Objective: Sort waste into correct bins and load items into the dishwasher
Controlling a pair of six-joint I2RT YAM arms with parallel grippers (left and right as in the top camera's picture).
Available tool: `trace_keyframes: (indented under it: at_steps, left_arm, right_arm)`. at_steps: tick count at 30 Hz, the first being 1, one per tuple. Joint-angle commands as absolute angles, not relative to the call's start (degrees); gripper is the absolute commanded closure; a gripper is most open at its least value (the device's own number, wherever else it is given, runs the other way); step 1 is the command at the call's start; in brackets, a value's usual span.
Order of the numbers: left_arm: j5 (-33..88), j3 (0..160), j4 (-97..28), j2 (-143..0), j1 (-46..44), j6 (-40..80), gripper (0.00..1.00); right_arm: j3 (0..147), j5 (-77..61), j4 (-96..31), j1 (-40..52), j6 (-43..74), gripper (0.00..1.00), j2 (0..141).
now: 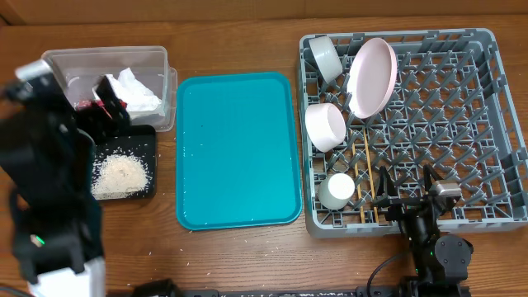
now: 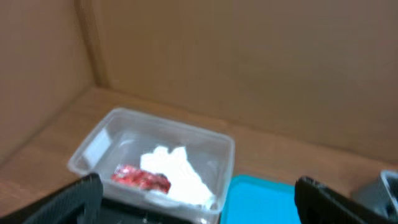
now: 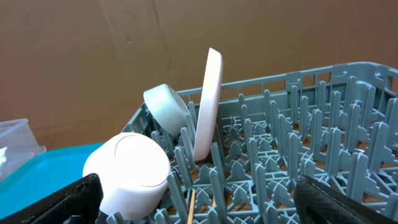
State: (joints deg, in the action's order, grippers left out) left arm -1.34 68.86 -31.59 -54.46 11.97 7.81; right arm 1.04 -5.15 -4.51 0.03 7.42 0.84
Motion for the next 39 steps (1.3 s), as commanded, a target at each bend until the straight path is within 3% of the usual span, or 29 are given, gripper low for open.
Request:
trace_keyframes:
  at_steps: [1, 7, 14, 30, 39]
  left_arm:
    - [4.67, 52.25, -22.15, -45.47, 11.53, 2.07, 0.0]
    - [6.02, 30.06, -7.95, -30.94, 10.79, 1.63, 0.0]
    - [5.08, 14.15, -0.45, -18.09, 7.03, 1.23, 0.0]
    - [4.03, 0.25, -0.82, -0.43, 5.3, 1.23, 0.0]
    - [3.97, 0.25, -4.21, -0.16, 5.17, 1.23, 0.0]
  right_arm:
    - [0.45, -5.23, -4.23, -0.08, 7.25, 0.0, 0.16]
    - [0.45, -5.23, -4.25, -0.08, 7.25, 0.0, 0.16]
    - [0.45, -5.23, -4.25, -0.08, 7.25, 0.0, 0.16]
    - [0.45, -5.23, -4.25, -0.08, 7.25, 0.0, 0.16]
    - [0.45, -5.23, -4.25, -0.08, 7.25, 0.0, 0.16]
